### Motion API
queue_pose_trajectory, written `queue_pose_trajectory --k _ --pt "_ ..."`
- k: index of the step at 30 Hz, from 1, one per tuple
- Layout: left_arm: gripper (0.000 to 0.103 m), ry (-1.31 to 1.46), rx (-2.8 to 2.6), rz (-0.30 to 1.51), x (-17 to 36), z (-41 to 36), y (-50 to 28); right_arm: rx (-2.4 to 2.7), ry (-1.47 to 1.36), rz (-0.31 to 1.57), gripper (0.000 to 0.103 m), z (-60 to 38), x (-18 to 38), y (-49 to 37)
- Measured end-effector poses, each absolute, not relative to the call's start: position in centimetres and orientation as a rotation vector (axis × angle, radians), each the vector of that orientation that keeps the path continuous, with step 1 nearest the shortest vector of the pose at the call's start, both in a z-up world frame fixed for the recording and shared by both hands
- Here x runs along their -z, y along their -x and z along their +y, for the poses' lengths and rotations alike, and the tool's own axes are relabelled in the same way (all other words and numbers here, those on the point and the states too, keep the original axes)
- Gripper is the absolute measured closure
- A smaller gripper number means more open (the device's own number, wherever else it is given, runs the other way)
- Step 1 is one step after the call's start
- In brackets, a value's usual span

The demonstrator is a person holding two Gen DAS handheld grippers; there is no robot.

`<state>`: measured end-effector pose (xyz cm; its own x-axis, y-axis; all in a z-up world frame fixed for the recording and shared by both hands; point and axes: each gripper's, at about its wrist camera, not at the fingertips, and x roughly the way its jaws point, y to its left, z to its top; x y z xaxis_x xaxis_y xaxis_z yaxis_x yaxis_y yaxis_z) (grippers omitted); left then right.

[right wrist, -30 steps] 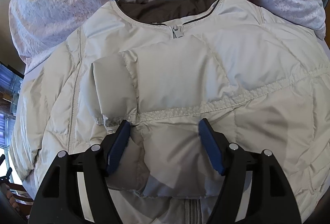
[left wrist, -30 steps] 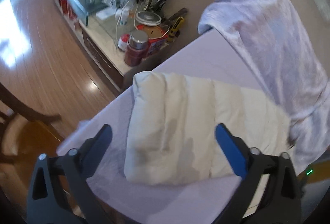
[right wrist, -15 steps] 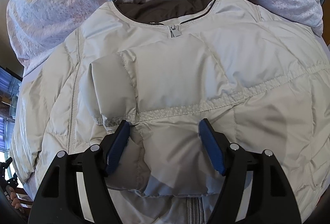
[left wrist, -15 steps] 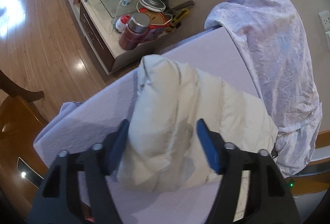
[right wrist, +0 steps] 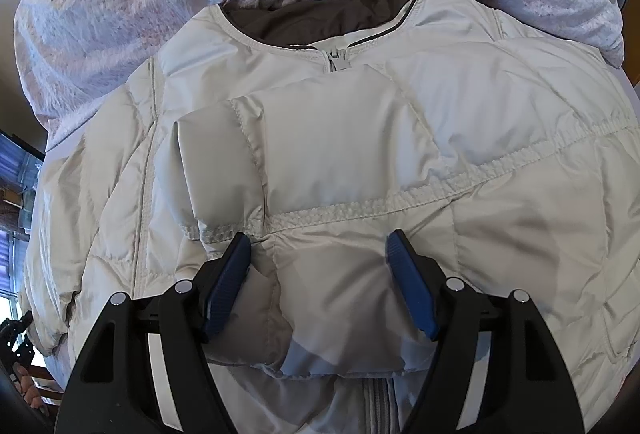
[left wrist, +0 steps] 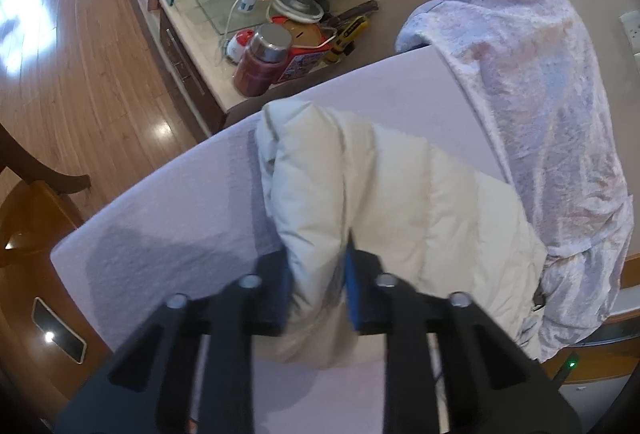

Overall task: Fold large clothes
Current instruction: 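Lay the held sleeve across the jacket body and open the left tool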

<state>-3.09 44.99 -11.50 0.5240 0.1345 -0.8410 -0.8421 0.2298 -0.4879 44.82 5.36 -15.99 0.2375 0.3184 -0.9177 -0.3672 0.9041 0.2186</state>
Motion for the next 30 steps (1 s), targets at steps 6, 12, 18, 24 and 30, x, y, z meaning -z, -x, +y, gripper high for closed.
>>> queue_pose_trajectory --k 6,12,18,24,30 --pt "0.091 1.067 -0.688 0.700 6.9 43.3 0.6 -0.502 0.015 1.245 0.029 4.6 15.7 -44.6" --pt "0.091 0.955 -0.507 0.619 0.2 39.0 -4.3 -0.534 -0.027 1.246 0.026 3.3 14.9 -44.1" --pt "0.091 0.862 -0.268 0.605 -5.1 32.1 -11.8 -0.547 -0.006 1.191 0.024 0.9 12.8 -43.4" --pt "0.091 0.776 -0.077 0.622 -7.9 25.6 -18.6 -0.498 -0.055 1.157 0.020 -3.8 11.4 -44.5" --pt "0.091 0.745 0.053 0.694 -7.9 19.5 -25.5 -0.446 -0.096 1.146 0.020 -8.1 11.4 -44.6"
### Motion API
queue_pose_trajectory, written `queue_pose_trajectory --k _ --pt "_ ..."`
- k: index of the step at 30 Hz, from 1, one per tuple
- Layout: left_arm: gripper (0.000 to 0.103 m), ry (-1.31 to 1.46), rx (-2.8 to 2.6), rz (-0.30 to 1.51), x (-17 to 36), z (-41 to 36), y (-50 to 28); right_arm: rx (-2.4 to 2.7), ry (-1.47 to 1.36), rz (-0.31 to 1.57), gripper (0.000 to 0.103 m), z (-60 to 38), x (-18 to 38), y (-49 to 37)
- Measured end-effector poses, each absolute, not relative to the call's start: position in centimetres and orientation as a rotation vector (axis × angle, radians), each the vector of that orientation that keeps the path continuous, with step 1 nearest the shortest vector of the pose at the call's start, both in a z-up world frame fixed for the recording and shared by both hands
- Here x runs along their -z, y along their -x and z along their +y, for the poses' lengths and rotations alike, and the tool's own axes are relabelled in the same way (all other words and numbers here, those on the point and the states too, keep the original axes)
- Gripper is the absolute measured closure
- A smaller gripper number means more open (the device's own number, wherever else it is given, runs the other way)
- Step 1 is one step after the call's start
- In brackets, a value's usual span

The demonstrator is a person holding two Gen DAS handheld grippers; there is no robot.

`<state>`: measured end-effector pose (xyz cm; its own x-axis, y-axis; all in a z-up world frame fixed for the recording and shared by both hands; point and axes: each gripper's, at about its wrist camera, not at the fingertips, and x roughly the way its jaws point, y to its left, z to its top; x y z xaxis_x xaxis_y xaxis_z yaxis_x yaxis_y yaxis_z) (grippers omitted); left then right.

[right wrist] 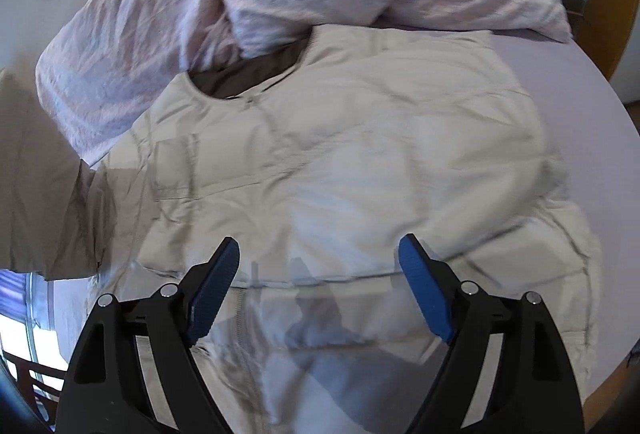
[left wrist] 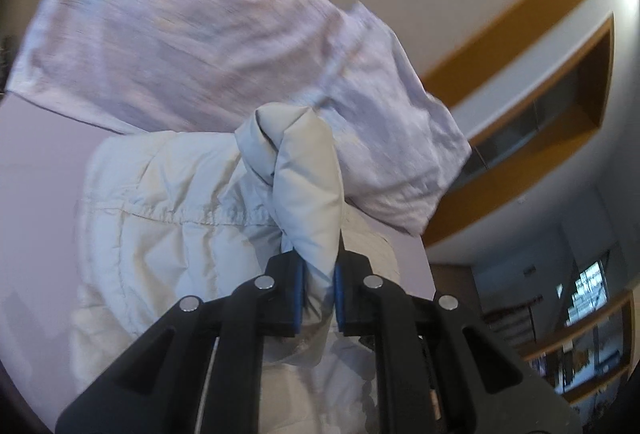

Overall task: Fold large clothes
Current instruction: 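Lay the held sleeve across the jacket body and open the left tool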

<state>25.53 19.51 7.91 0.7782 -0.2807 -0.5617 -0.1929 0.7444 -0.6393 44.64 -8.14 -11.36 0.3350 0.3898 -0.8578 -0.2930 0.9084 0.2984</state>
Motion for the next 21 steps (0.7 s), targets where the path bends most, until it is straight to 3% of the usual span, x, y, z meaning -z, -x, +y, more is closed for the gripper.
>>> queue_pose_trajectory --k 10,16,19,21 --pt "0.090 0.725 0.097 0.934 -0.4 11.2 -34.0 -0.380 -0.139 1.158 0.019 -13.5 12.3 -45.1" --pt "0.082 0.739 0.110 1.023 2.6 8.8 -36.0 -0.377 -0.149 1.167 0.019 -14.4 12.6 -45.7" --pt "0.073 0.705 0.105 1.035 2.7 8.3 -36.3 -0.401 -0.164 1.159 0.019 -14.1 12.2 -45.8" --pt "0.060 0.673 0.087 1.033 2.4 8.3 -36.0 -0.446 -0.178 1.141 0.020 -13.3 11.6 -45.7"
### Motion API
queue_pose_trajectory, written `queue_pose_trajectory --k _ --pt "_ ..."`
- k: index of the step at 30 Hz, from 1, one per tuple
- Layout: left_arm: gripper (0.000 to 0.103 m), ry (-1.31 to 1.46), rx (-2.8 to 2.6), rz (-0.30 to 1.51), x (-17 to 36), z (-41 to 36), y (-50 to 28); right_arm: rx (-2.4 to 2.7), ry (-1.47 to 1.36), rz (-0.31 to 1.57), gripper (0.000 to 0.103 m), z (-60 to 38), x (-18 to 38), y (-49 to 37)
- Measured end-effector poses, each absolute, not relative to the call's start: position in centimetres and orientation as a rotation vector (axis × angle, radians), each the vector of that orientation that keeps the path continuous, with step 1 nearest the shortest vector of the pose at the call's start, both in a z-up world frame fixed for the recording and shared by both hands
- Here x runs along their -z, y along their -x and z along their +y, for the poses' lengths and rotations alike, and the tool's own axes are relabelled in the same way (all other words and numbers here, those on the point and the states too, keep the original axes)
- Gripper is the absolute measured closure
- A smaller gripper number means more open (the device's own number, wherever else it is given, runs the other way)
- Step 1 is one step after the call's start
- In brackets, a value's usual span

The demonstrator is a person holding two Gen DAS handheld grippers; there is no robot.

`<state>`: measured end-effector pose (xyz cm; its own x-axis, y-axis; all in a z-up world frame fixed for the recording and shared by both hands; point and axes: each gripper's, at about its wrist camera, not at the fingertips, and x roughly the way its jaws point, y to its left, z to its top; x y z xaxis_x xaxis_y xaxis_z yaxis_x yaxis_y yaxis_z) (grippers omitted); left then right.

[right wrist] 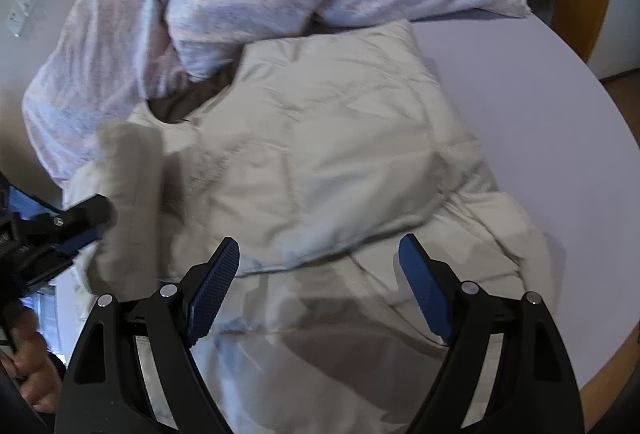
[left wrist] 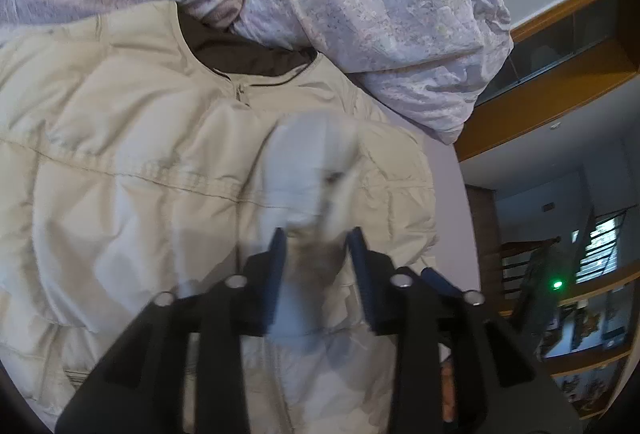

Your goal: Fold large clothes

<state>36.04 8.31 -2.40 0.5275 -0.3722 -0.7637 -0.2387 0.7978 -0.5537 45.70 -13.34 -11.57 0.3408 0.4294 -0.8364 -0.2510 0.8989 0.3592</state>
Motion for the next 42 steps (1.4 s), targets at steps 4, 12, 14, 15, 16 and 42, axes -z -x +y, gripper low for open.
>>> queue_pose_trajectory --k 4,12,14,15,16,42 --pt "0.048 0.631 0.037 1.020 1.5 9.6 -35.0 -0.545 -0.182 1.100 0.026 -10.8 10.0 -45.7" --pt "0.045 0.534 -0.136 1.016 1.1 13.4 -31.9 -0.671 -0.132 1.112 0.059 -5.1 10.4 -46.1" --pt "0.044 0.537 -0.168 1.018 1.3 14.4 -31.1 -0.682 -0.115 1.120 0.061 -4.1 10.8 -46.1" --pt "0.044 0.538 -0.186 1.020 1.4 14.9 -30.6 -0.676 -0.095 1.124 0.061 -3.5 11.2 -46.1" --pt "0.044 0.538 -0.198 1.020 1.5 15.3 -30.3 -0.671 -0.079 1.129 0.061 -3.2 11.5 -46.1" --pt "0.018 0.433 -0.369 1.151 4.5 23.3 -11.9 -0.444 -0.133 1.327 0.020 -22.9 11.6 -44.0"
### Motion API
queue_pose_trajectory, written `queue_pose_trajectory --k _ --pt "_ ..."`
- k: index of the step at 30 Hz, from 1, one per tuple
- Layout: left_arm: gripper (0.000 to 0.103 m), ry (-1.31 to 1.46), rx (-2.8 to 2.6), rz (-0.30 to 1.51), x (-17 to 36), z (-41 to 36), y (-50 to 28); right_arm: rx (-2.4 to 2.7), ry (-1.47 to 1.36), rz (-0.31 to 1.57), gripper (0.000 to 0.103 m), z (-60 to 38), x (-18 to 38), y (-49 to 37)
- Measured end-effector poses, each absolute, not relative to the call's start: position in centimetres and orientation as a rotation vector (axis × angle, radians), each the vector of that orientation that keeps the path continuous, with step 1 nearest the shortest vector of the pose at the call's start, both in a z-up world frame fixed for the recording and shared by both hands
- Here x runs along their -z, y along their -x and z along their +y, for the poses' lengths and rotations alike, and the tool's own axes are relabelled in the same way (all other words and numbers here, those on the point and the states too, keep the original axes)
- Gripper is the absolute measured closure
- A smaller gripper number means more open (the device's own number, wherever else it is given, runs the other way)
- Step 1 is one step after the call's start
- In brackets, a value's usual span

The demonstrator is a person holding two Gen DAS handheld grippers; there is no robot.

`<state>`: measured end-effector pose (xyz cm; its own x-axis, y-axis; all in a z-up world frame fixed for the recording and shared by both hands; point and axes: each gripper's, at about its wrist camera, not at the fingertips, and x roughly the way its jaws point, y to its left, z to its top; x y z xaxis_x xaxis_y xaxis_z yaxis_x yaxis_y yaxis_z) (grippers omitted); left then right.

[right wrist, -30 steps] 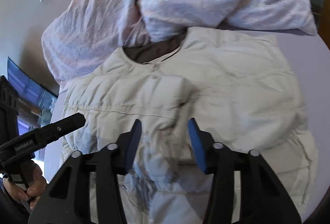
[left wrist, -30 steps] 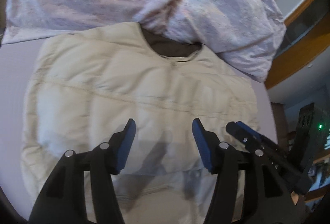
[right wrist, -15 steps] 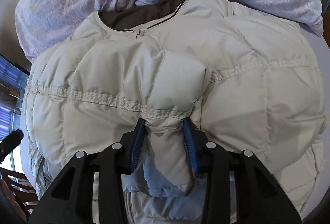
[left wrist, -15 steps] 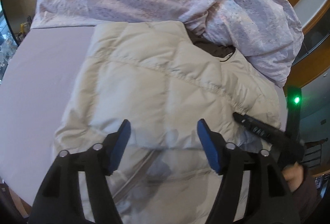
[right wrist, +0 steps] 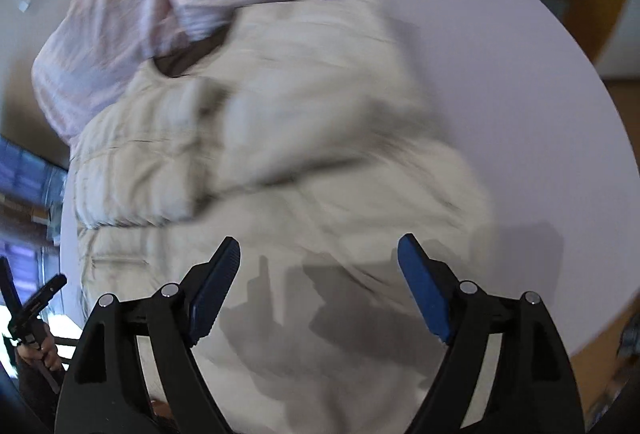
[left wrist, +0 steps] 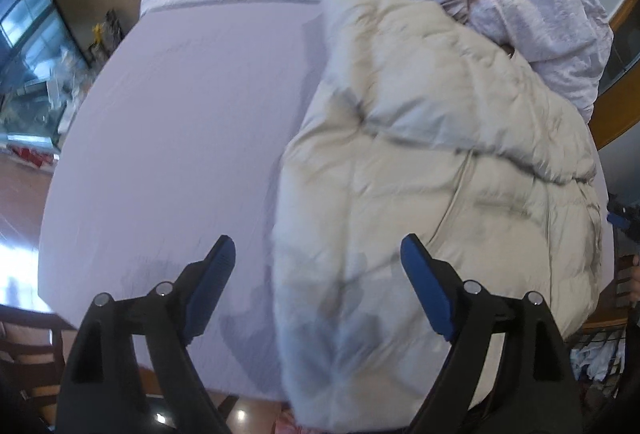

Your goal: Fold large clothes

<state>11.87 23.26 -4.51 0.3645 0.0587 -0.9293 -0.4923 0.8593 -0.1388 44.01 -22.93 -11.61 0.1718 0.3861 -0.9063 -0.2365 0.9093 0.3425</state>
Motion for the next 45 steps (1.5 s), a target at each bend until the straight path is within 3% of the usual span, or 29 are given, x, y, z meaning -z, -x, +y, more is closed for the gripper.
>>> queue_pose_trajectory --k 8,17,30,31,34,36,39,45 --pt "0.018 0.539 -0.270 1.224 8.2 22.9 -8.6 -0.384 -0.315 1.481 0.016 -32.5 16.0 -41.9" --pt "0.021 0.621 -0.211 1.240 10.2 21.6 -7.7 -0.468 -0.448 1.552 0.018 -33.9 19.1 -40.2" --pt "0.047 0.697 -0.169 1.191 10.7 20.5 -6.1 -0.705 -0.519 1.605 0.042 -32.3 20.0 -38.5" --pt "0.048 0.705 -0.170 1.188 10.7 20.4 -5.9 -0.710 -0.516 1.607 0.046 -32.5 20.0 -38.6" --pt "0.057 0.727 -0.174 1.175 10.7 20.3 -5.6 -0.731 -0.506 1.606 0.070 -32.3 20.3 -38.6" --pt "0.069 0.730 -0.183 1.163 10.5 20.1 -5.4 -0.768 -0.521 1.569 0.084 -32.5 19.7 -38.7" --pt "0.080 0.721 -0.208 1.143 9.9 20.0 -5.1 -0.812 -0.495 1.520 0.089 -32.6 18.5 -38.9" --pt "0.089 0.611 -0.300 1.119 7.3 18.6 -5.8 -0.879 -0.381 1.439 0.092 -31.4 15.9 -39.7"
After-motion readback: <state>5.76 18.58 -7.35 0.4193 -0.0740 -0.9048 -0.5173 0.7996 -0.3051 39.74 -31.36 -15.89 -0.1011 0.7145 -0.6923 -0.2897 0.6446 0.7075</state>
